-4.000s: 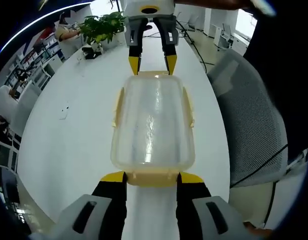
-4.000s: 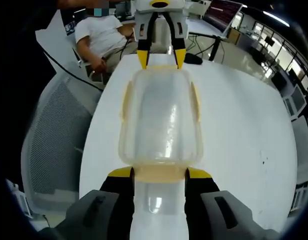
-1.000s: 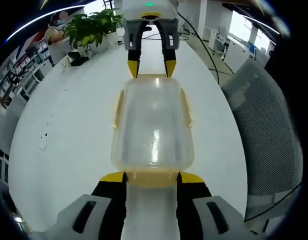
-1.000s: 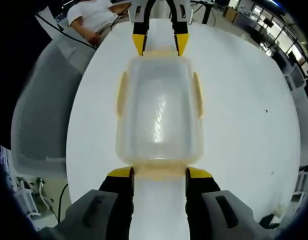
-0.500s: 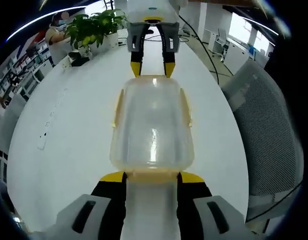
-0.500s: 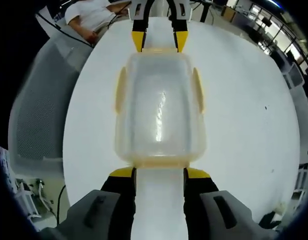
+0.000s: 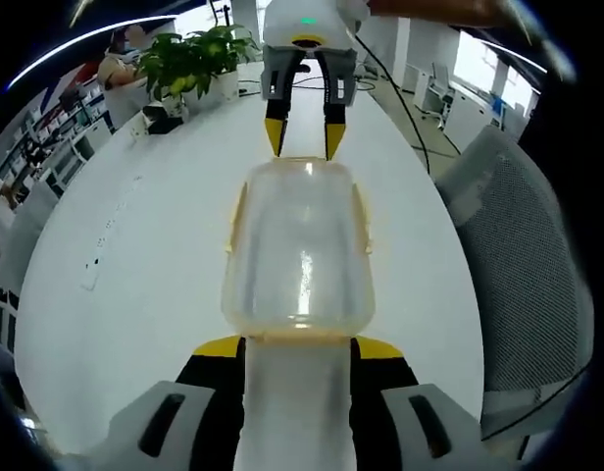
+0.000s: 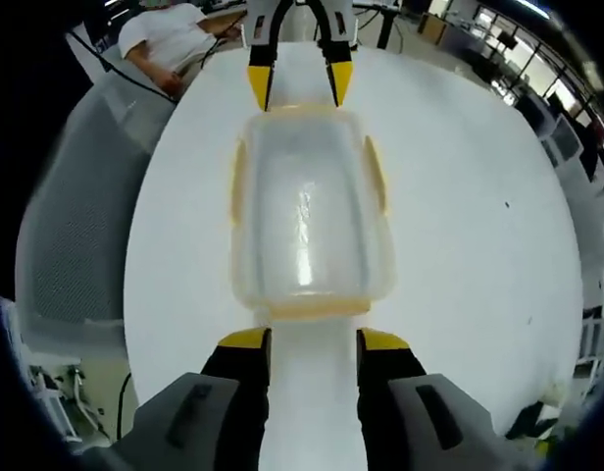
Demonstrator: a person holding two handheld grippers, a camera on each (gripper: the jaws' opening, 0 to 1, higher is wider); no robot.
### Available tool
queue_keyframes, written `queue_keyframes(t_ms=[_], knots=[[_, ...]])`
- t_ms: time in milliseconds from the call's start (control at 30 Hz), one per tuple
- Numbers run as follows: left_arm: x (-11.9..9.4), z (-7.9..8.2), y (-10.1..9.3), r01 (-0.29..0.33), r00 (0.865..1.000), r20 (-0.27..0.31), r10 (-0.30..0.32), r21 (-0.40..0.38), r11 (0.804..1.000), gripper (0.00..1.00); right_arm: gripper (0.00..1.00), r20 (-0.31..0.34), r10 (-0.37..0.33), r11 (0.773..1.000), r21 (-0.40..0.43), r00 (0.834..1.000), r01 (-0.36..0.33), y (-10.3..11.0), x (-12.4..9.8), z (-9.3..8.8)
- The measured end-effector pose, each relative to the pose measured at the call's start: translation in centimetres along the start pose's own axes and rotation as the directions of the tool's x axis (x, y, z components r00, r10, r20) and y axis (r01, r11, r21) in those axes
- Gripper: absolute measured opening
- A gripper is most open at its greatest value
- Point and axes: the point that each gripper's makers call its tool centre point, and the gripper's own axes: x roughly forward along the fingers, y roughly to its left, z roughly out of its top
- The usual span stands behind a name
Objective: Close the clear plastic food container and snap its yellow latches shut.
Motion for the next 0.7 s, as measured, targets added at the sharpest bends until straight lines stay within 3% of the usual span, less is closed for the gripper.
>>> queue_keyframes(t_ms=[300,400,533,700], knots=[[-1.2,0.2,0.8,-0.084,0.996,0.029,0.088,-0.119,0.989,0.36,0.32,0.034,-0.068,0.992,0.107,0.997,0.064,-0.2,-1.3,0.4],[-1.7,0.7,0.8,-0.103,0.992,0.055,0.113,-0.166,0.981,0.36,0.31,0.036,-0.101,0.985,0.147,0.994,0.095,-0.4,-1.6,0.2],[-2.0,0.1,1.4,-0.152,0.987,0.026,0.162,-0.217,0.964,0.36,0.31,0.054,-0.106,0.98,0.177,0.993,0.095,0.0,-1.8,0.2],[-1.9,-0.1,1.2,-0.175,0.981,0.031,0.192,-0.291,0.94,0.37,0.31,0.073,-0.128,0.966,0.234,0.989,0.108,0.0,-1.9,0.2]])
